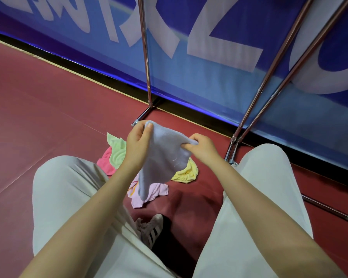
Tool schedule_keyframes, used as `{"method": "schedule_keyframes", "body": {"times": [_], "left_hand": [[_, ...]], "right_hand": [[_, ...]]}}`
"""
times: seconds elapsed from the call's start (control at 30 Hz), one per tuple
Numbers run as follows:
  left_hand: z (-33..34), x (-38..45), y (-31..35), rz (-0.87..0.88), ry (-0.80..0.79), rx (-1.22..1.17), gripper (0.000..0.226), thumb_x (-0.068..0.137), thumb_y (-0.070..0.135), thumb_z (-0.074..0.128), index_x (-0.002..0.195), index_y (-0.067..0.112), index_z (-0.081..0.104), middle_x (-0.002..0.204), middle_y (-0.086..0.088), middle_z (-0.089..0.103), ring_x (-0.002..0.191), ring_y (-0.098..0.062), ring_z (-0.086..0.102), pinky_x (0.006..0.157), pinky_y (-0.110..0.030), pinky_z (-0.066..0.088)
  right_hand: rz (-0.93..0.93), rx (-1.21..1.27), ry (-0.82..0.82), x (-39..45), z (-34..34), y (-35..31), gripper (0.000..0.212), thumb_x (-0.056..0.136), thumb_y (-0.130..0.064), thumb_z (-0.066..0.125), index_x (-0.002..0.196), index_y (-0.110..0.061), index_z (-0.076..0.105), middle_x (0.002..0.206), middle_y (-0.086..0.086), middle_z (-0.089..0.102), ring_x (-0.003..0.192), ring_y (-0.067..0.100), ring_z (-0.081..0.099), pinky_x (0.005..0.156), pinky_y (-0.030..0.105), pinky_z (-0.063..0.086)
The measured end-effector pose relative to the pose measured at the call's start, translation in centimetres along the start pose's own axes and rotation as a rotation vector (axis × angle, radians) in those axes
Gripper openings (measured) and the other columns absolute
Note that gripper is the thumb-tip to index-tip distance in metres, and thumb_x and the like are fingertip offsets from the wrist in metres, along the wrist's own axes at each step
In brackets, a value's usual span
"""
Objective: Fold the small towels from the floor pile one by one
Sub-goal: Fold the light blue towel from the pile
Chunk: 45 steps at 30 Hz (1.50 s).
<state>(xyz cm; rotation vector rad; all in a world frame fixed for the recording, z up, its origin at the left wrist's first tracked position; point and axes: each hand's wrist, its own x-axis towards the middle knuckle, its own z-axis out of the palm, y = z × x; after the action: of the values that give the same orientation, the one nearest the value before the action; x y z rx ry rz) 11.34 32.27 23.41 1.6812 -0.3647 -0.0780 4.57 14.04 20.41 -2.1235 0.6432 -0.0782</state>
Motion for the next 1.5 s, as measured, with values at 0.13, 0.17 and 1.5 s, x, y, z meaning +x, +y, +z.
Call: {"method": "schedule_keyframes", "body": {"times": [0.13,0.17,1.5], "left_hand": [[-0.1,0.5,-0.1,-0.047,0.072,-0.008,0.021,0.101,0.02,0.045,0.092,0.018,0.064,0.085,0.013,0.06,0.076,0.007,0.052,0.07,-0.009,0.04],[-0.2,0.6,-0.2,-0.055,0.087,-0.01,0.02,0.101,0.021,0.045,0.094,0.016,0.064,0.085,0.013,0.059,0.075,0.009,0.052,0.069,-0.009,0.04],[6.4,1.8,-1.0,-0.581,0.177,-0.365,0.023,0.098,0.018,0.045,0.079,0.015,0.057,0.072,0.002,0.054,0.069,-0.011,0.05,0.059,-0.021,0.04]], "right_hand": [[0.063,0.214,-0.024,-0.2,-0.2,-0.7,0.013,0.082,-0.021,0.066,0.085,-0.011,0.057,0.07,-0.002,0.052,0.065,0.012,0.045,0.059,0.026,0.037],[0.073,0.277,-0.022,-0.3,-0.3,-0.8,0.012,0.082,-0.019,0.065,0.087,-0.011,0.057,0.071,-0.001,0.052,0.065,0.012,0.045,0.059,0.025,0.038],[0.096,0.664,0.156,-0.1,3.1,-3.9,0.023,0.095,-0.024,0.051,0.072,-0.019,0.049,0.067,-0.005,0.049,0.064,0.009,0.046,0.06,0.024,0.039]]}}
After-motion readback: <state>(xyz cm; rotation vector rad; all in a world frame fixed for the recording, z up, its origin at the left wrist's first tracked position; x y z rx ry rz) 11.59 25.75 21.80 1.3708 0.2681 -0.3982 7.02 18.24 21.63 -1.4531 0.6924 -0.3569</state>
